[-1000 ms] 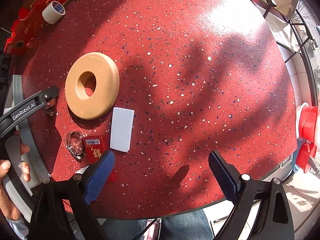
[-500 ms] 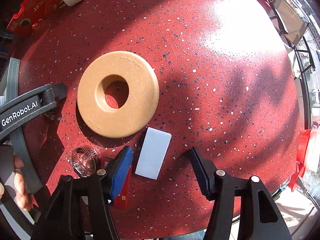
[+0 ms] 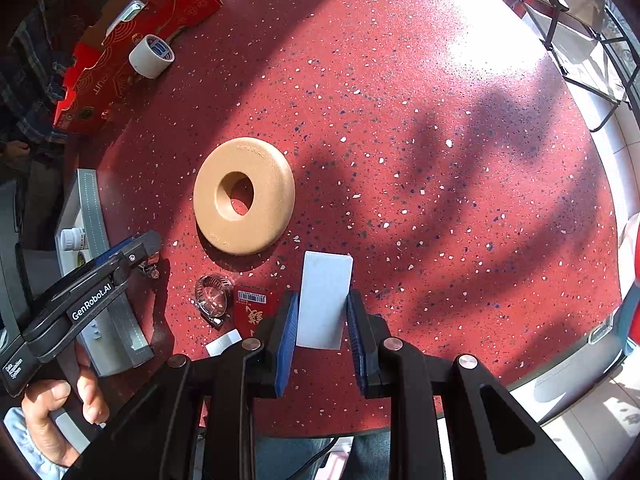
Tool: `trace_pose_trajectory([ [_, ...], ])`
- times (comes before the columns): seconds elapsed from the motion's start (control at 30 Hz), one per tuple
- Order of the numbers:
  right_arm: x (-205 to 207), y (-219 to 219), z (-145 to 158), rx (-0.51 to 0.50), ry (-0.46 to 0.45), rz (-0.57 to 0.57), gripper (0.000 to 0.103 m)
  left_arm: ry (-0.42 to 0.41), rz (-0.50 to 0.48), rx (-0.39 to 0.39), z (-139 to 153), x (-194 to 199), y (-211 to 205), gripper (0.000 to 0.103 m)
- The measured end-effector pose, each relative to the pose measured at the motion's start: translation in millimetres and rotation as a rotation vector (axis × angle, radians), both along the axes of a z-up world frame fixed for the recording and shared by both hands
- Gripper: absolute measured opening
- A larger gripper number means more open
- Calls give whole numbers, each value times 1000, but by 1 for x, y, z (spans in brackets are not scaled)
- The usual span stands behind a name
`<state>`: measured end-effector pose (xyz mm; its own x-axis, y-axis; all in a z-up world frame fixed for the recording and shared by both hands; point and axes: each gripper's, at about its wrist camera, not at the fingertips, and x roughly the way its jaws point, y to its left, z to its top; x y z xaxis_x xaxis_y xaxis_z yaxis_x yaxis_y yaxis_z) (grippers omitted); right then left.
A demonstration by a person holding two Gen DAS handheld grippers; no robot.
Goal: Organize rigid objects
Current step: 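Grasp the white rectangular block with right tool while left tool grasps the hose clamp, then carry the hose clamp with left tool while right tool carries the white block to the tray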
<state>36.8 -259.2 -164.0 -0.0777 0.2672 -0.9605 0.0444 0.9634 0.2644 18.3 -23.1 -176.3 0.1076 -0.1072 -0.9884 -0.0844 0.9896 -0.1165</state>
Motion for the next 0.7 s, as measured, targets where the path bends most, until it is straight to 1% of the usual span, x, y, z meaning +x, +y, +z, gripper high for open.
trace_pose_trajectory([
  [0.13,-12,6,10,-12,5,19,26,-29,-35,-42,25,-32,1,37],
  [0.23,-18,22,15,-25,0,52,26,-47,-65,-67,44,-54,4,37],
  [0.33,-19,38,22,-26,-9,101,26,-59,-65,-92,64,-69,15,37],
  [0.4,-17,51,29,-33,-30,146,26,-67,-51,-106,69,-77,27,37],
  [0.53,-13,81,42,-35,-76,220,26,-92,-10,-83,83,-78,42,37],
  [0.7,-16,115,55,-55,-129,322,26,-141,109,-61,88,-87,84,37],
])
